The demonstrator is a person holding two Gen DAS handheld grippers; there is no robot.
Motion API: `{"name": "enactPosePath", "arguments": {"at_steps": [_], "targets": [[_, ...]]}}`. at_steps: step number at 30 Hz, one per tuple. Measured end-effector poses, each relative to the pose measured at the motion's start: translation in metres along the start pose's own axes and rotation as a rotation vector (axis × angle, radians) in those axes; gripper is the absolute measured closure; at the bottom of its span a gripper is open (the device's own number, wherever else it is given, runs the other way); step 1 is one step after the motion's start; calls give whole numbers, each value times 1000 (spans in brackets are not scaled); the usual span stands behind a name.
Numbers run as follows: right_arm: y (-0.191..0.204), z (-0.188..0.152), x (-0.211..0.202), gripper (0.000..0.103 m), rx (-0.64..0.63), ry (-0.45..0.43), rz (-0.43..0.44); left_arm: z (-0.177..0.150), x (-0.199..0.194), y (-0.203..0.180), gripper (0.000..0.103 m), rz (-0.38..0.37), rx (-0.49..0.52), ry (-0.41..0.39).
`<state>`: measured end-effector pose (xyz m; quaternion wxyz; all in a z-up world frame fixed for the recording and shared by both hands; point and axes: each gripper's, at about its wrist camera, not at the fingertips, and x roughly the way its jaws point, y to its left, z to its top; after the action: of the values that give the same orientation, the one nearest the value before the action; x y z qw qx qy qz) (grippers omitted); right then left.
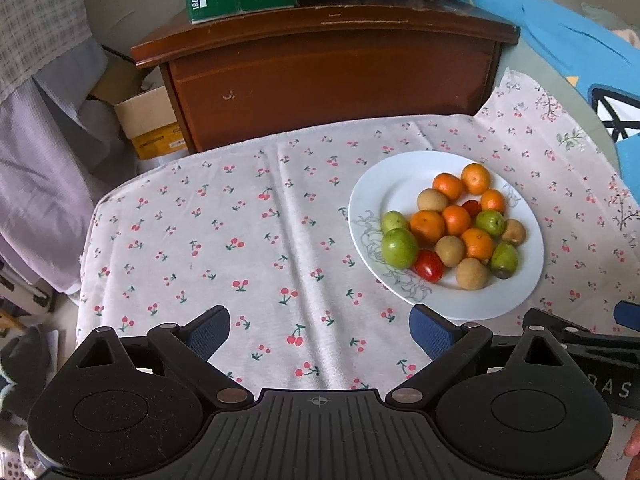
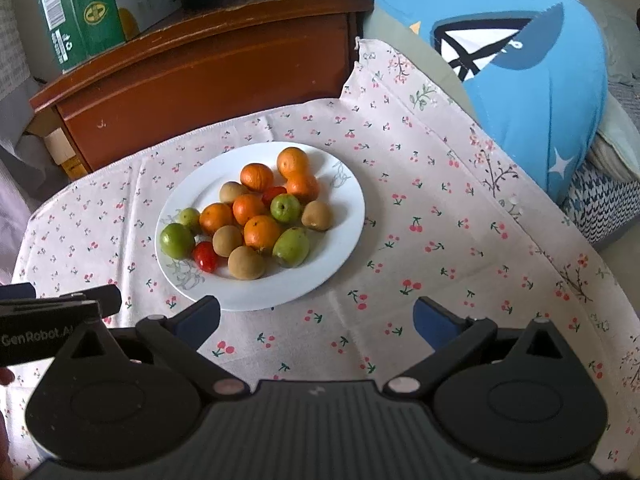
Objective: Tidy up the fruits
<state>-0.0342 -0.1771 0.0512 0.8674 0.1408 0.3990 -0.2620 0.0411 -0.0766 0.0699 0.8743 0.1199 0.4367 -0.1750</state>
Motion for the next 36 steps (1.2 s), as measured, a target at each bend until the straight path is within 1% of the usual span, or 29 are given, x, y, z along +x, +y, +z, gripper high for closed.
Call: {"name": "enactPosePath", "arguments": {"at_steps": [12, 20, 25, 36], "targets": [[5, 2, 10, 1, -16, 30, -6, -1, 10, 1, 5, 19, 7, 26], [7, 2, 15, 1, -23, 49, -5, -2, 14, -2, 5, 49, 34, 42], [9, 3, 17, 1, -31, 57, -10, -2, 18, 0, 5, 45, 18, 57], [11, 6, 20, 1, -34, 60, -11, -1, 20, 0, 6, 55, 25, 53]]}}
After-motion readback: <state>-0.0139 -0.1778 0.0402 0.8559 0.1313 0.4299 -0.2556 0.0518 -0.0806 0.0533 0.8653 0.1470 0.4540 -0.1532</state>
